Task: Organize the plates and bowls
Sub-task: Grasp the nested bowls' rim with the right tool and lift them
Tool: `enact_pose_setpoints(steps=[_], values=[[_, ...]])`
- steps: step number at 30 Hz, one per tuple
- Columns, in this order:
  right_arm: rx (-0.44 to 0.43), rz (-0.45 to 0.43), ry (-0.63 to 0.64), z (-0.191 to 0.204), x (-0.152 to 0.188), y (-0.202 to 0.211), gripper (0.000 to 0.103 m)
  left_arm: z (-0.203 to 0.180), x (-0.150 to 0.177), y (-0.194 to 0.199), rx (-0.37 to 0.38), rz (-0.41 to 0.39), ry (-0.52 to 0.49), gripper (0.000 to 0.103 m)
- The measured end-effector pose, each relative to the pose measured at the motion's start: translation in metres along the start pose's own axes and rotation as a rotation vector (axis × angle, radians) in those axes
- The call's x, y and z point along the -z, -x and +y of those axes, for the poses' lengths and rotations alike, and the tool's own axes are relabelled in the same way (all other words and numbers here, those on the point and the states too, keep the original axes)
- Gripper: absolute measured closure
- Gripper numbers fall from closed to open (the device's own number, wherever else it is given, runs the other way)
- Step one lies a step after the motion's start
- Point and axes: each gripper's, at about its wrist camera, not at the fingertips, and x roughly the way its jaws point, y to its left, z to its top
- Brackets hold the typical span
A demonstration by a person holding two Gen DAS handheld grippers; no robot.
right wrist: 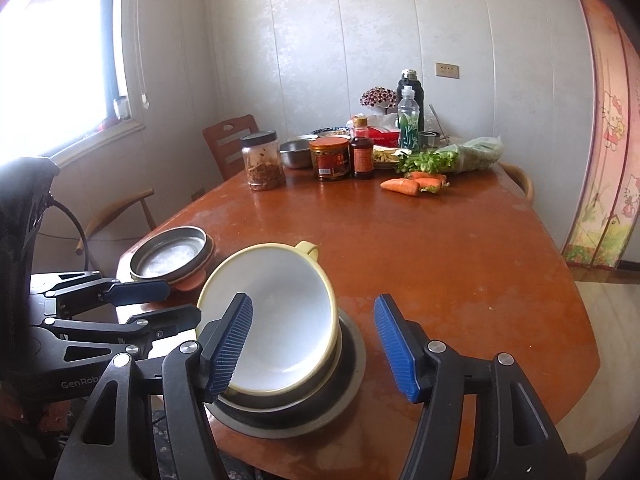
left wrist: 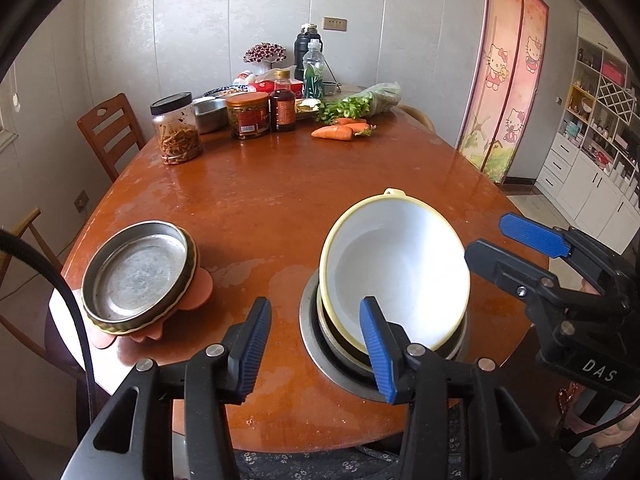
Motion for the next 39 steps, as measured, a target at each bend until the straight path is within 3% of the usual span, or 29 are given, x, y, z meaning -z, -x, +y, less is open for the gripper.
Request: enact_pose_setpoints(steps=[12,26,39], values=[[0.016,0.053,-0.075,-0.012,0.007,-0.004,0.03,0.018,0.003,-0.008,0.057,0.022,0.113,0.04],[-0.045,0.194,-0.218,-0.025,0.03,-0.044,0.029,0.01,0.009,-0.043,0.056,0.094,0.108,0.039],[-0.078,0.229,-0.274,-0.032,0.042,-0.065,0.029,0.014,0.012,-0.072,0.099,0.151,0.141,0.035]])
